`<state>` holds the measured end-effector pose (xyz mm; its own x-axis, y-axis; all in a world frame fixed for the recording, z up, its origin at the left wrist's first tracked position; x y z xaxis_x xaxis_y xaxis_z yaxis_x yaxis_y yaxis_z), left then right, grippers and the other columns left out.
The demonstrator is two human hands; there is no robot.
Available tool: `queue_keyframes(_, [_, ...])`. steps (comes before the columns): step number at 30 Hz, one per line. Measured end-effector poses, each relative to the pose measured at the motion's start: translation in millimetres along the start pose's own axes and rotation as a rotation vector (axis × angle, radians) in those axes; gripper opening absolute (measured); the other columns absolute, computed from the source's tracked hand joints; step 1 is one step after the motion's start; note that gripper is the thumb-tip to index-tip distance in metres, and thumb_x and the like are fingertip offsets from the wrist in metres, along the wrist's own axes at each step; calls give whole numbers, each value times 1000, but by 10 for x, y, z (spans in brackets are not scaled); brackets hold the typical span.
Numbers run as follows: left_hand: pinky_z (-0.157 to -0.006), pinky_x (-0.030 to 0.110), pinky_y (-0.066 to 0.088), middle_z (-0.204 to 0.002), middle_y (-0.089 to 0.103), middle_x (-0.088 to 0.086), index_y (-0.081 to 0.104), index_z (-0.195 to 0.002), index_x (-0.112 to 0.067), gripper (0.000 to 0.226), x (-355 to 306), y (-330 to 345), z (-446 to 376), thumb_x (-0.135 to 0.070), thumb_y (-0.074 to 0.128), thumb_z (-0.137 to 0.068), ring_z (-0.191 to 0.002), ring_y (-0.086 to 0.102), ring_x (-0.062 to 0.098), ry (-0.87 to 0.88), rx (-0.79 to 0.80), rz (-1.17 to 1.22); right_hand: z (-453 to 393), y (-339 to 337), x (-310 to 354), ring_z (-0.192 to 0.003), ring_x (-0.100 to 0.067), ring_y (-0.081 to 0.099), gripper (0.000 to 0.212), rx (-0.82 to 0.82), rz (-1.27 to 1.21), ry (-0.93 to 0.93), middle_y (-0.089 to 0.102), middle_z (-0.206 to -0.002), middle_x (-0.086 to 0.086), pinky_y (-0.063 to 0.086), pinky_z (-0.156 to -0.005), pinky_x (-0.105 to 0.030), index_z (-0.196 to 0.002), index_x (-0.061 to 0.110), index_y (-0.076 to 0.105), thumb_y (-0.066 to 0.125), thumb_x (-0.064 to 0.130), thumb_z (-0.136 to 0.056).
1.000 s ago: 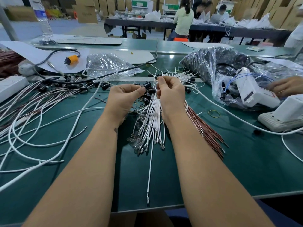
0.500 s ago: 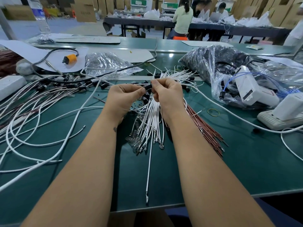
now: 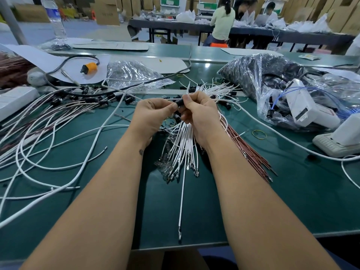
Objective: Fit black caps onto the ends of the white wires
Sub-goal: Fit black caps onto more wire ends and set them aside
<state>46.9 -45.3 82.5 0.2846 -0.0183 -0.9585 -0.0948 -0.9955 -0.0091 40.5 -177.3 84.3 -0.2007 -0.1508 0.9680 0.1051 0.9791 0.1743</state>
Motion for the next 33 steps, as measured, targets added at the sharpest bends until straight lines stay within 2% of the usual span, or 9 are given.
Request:
queue_keyframes(6, [-44,2,33,-42,54,-17,68,-86,-7,7,-43,28,5,-11,64,-90,-39,47,-7,28,-39,38,20,38,5,-48,-14,53,41,-14,-325,70,61,-61,-8,44,-50,-24,-90,5,61,31,26,-106])
queue_keyframes(8, [-45,3,33,-43,54,-18,68,-85,-9,8,-37,15,-4,-13,64,-90,-39,47,-7,27,-43,41,36,46,3,-48,-12,55,39,-3,-362,98,63,-61,-6,46,-50,-22,-92,5,61,32,28,-106])
queue_keyframes(13, [-45,5,33,-45,54,-17,71,-83,-11,11,-13,31,-16,-20,66,-89,-41,45,-5,20,-30,5,61,-3,115,-49,-6,55,7,-93,-20,-72,65,-68,-4,46,-50,-18,-86,9,63,61,6,-92])
queue_keyframes(18, [-45,5,33,-45,55,-16,72,-81,-14,12,-3,30,-13,-21,67,-89,-41,44,-3,32,-51,-26,117,-4,202,-59,-13,57,18,-169,162,-236,63,-74,-8,49,-56,-21,-79,17,60,63,3,-90])
queue_keyframes(21, [-51,9,37,-51,59,-19,72,-84,-16,10,-104,68,9,-16,64,-91,-48,48,-5,151,-56,-143,129,-7,213,-64,-15,56,17,-207,153,-247,62,-79,-9,48,-59,-25,-82,18,58,58,5,-93])
queue_keyframes(25, [-49,33,38,-59,57,-8,71,-96,-19,14,-219,88,47,-17,57,-95,-51,45,12,322,-61,-494,144,-180,250,-65,-7,56,13,-424,176,-246,60,-86,-2,48,-61,-22,-89,23,51,48,16,-100])
queue_keyframes(28, [-51,27,35,-64,57,-11,71,-99,-15,17,-241,79,78,-21,55,-96,-53,46,7,370,-55,-686,216,-425,295,-58,0,56,8,-713,19,-288,59,-88,-3,50,-57,-18,-97,18,48,42,16,-102])
queue_keyframes(30, [-58,28,42,-78,63,-8,70,-103,-16,19,-239,118,85,-22,54,-96,-66,53,11,352,-28,-807,281,-547,309,-57,-1,57,6,-885,-90,-322,58,-88,-2,52,-58,-20,-101,14,46,40,13,-102])
queue_keyframes(33, [-57,26,36,-85,64,-6,69,-104,-20,20,-243,208,101,-24,52,-97,-70,49,12,326,-24,-848,306,-615,309,-53,-1,56,6,-969,-211,-335,58,-86,-1,51,-56,-19,-106,11,44,40,11,-102])
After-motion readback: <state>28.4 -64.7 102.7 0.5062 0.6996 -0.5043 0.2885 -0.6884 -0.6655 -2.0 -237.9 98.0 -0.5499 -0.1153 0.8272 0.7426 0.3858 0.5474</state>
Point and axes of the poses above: each hand's wrist, its own z-axis away from the middle knuckle, its own y-axis out of the palm, x = y × z, the point moved 6 cm from there along -z, towards the middle knuckle
